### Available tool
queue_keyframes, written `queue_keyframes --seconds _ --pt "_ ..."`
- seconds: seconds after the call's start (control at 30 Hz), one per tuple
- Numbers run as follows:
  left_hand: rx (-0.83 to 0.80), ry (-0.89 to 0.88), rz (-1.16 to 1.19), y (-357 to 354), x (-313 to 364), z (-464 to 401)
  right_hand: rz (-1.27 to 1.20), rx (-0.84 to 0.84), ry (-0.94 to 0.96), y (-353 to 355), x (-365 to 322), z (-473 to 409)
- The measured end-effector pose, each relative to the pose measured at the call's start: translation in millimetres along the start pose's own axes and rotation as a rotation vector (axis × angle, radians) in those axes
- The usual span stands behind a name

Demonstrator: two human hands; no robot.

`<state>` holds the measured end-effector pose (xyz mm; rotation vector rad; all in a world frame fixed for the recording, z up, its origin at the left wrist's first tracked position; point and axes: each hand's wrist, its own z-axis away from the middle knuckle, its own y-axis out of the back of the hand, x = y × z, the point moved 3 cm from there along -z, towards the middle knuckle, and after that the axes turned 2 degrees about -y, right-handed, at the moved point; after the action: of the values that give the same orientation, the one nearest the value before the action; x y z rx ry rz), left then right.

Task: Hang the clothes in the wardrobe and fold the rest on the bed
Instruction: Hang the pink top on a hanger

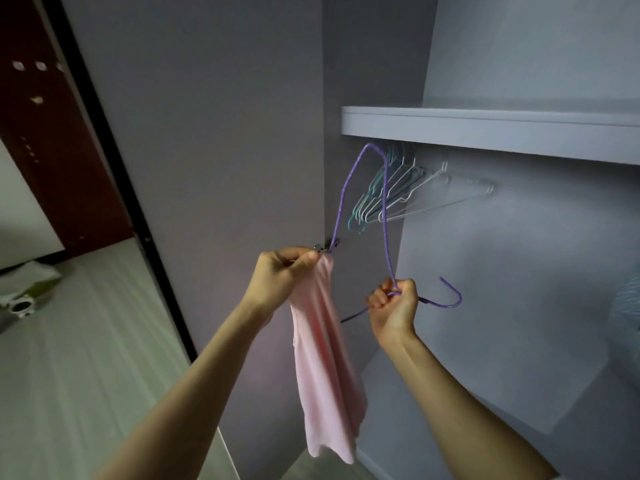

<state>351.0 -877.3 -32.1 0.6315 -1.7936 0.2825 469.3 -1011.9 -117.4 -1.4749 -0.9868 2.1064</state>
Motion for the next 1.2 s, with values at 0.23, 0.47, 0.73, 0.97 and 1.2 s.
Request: queue_keyframes --seconds 0.23,0.47,0.73,0.97,1.2 --pt "0.209 0.029 0.038 33 -11 5 0.410 0.196 0.195 39 -5 -11" --pt "0.341 0.071 -0.030 62 -30 13 1.033 0.194 0.467 57 -37 -9" --pt "0.307 0.117 -0.102 72 -51 20 1.193 0.251 0.499 44 -43 -17" --pt "0.310 0.185 -0.070 82 -66 25 1.186 0.238 0.540 35 -46 -11" --pt "0.093 0.000 -0.467 50 -57 19 1.351 0.010 0.586 5 -25 -4"
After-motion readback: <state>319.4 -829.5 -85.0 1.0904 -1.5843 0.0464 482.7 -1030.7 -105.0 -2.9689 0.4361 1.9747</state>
